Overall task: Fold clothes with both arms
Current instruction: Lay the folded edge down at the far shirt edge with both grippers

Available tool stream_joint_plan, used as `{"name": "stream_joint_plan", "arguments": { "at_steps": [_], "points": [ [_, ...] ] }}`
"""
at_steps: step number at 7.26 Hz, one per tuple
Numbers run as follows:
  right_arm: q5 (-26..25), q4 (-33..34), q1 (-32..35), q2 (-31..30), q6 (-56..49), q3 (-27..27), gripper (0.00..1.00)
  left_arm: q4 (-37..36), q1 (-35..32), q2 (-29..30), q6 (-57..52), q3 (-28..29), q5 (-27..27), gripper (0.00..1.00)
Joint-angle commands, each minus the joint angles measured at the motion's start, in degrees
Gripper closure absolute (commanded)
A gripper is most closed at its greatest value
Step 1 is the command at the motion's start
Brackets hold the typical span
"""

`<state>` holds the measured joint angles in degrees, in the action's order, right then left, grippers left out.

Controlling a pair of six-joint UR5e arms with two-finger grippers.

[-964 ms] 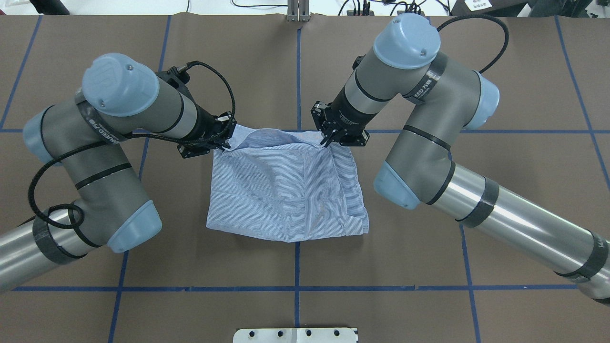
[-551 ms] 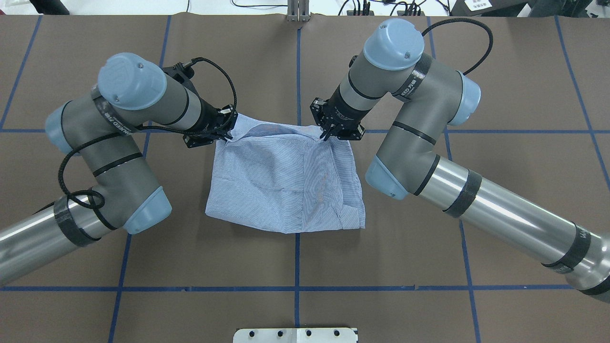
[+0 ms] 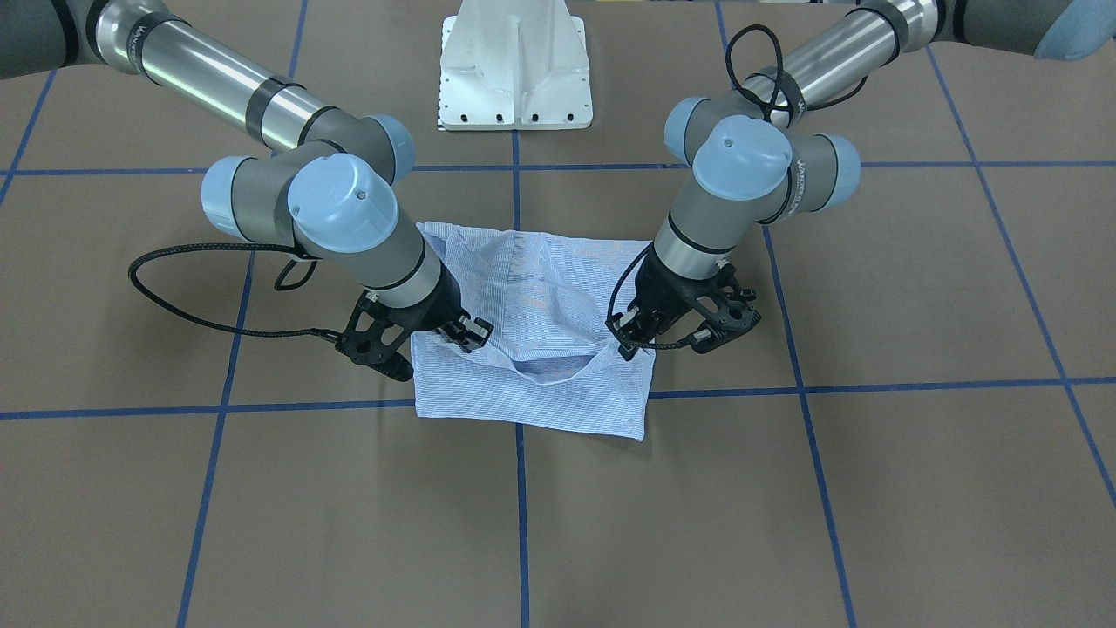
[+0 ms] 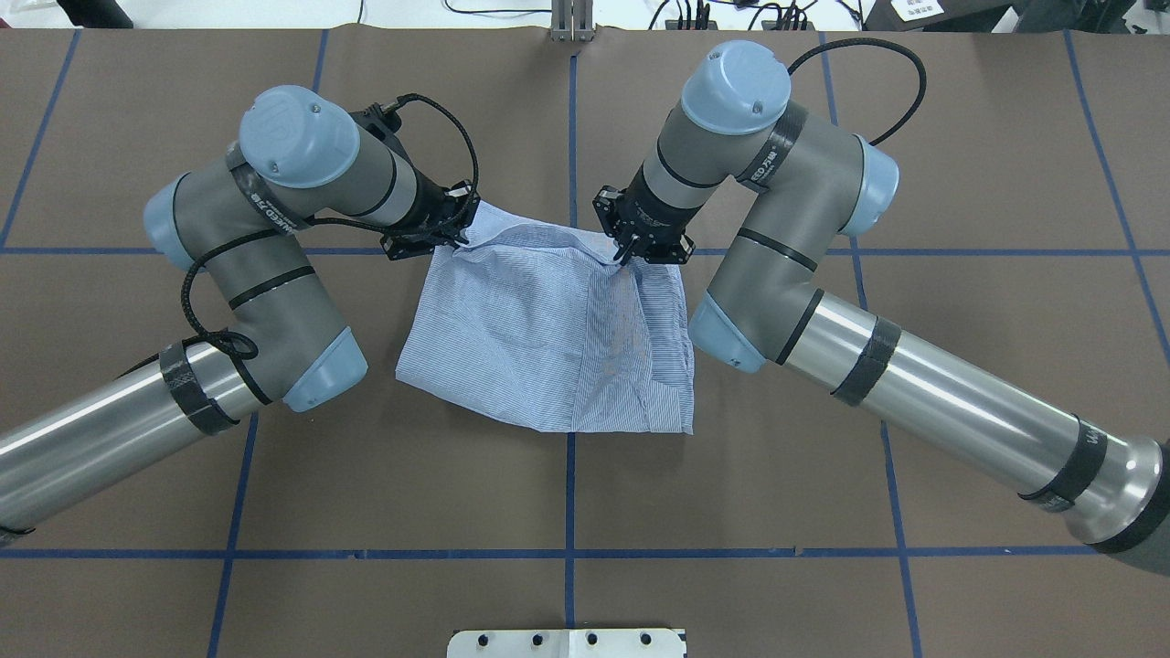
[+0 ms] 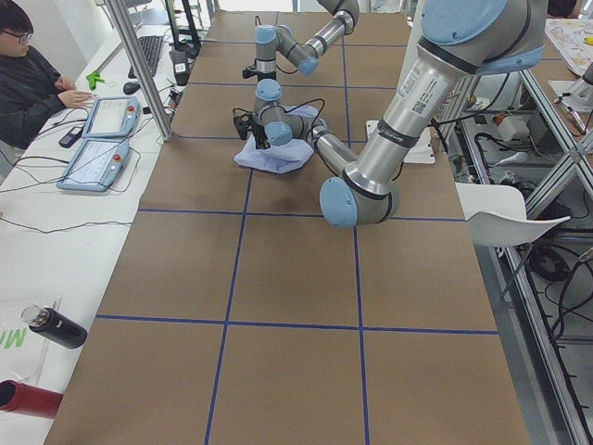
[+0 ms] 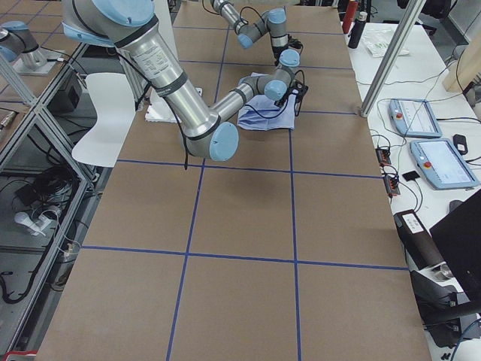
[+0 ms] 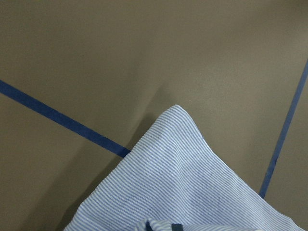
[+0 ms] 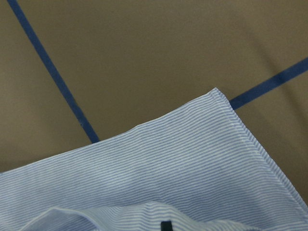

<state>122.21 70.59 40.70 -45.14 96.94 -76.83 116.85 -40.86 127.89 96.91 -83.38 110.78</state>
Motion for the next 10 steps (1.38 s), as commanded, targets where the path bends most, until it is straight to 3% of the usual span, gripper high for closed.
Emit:
{"name": "stream_joint_plan", "arguments": {
  "at_steps": [1, 2, 3, 4, 5, 7, 9, 10],
  "points": [
    [-0.5, 0.0, 0.0, 0.3, 0.0, 1.1, 1.00, 0.5, -0.5, 2.0, 0.1, 2.5, -0.6, 1.00],
    [-0.7, 0.0, 0.1, 0.2, 0.0, 1.1, 1.00, 0.8, -0.5, 2.7, 0.4, 3.0, -1.8, 1.00],
    [-1.2, 0.0, 0.5, 0.2, 0.0, 1.2, 0.94, 0.9, -0.9, 2.9, 0.5, 3.0, -1.8, 0.74],
    [-1.4, 0.0, 0.9, 0.3, 0.1, 1.3, 0.01, 0.8, -1.3, 3.1, 0.5, 3.0, -1.9, 0.11],
    [-1.3, 0.0, 1.4, 0.2, 0.1, 1.3, 0.00, 0.9, -2.1, 3.2, 0.7, 3.0, -1.8, 0.01],
    [0.7, 0.0, 2.6, 0.3, 0.3, 0.2, 0.00, 0.6, -3.1, 3.2, 0.5, 2.5, -1.2, 0.01],
    [0.7, 0.4, 0.1, -2.0, 0.3, -5.4, 0.00, 0.1, -2.6, 1.5, 0.5, -1.4, -0.7, 0.01],
    [0.4, 0.5, -2.3, -3.0, 0.3, -6.7, 0.00, 0.0, -1.9, -0.3, 0.6, -3.6, 3.6, 0.01]
  ]
}}
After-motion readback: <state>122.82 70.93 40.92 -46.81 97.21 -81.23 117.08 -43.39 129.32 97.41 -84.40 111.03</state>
